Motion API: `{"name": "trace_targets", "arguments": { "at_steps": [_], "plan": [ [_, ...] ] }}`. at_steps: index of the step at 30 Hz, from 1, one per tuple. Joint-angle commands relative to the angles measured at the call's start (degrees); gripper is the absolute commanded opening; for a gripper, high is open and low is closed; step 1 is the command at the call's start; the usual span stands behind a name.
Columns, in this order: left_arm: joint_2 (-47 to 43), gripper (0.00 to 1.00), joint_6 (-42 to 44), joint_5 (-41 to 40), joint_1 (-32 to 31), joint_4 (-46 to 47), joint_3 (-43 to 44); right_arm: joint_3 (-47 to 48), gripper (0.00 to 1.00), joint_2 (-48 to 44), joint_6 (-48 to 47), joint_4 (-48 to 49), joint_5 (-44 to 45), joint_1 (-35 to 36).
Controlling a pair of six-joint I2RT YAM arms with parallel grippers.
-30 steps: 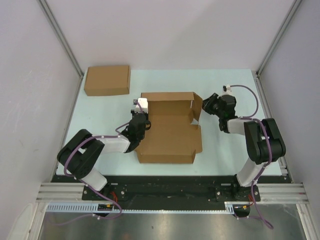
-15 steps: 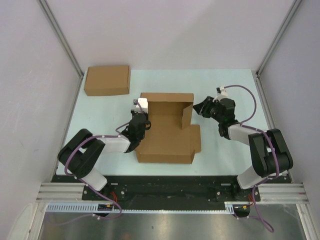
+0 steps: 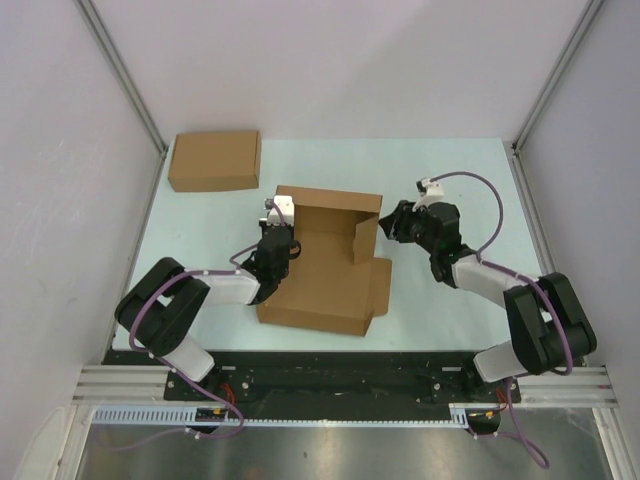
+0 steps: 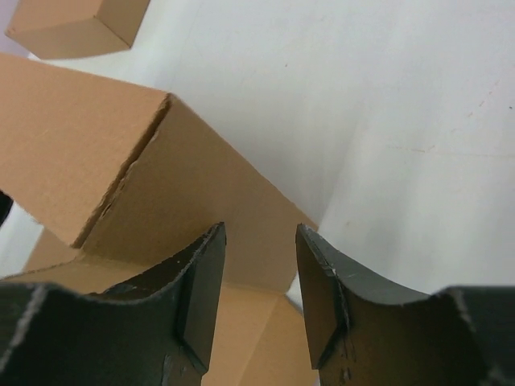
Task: Fold the paper box
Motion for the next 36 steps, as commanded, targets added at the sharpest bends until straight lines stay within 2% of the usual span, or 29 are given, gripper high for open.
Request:
{"name": "trace_targets", "arguments": {
  "at_steps": [1,13,25,32,36],
  "plan": [
    [-0.69,0.0,1.82,2.53,-1.09,-0.4,1.31,-0.58,0.46,-5.29,-3.16,-4.68,0.85,3.65],
    [-0.34,0.0,0.94,2.53,-1.0,-0.57,1.23,-3.83,0.43,-14.26,-5.45,-10.76,3.76,6.56],
    [-1.31,0.0,0.68,3.41,-1.09,0.13,0.17,-4.01,0.48,-7.33,-6.42,-3.38,7.09,6.29],
    [-1.4,0.0,1.29,3.33,-1.09,0.83,-0.62,-4.01,0.54,-4.86,-8.17,0.23,17.45,8.22],
    [-1.13,0.0,1.12,3.5,-1.09,1.1,-0.62,-4.09,0.56,-3.11,-8.26,3.2,20.28,8.84]
  ]
}}
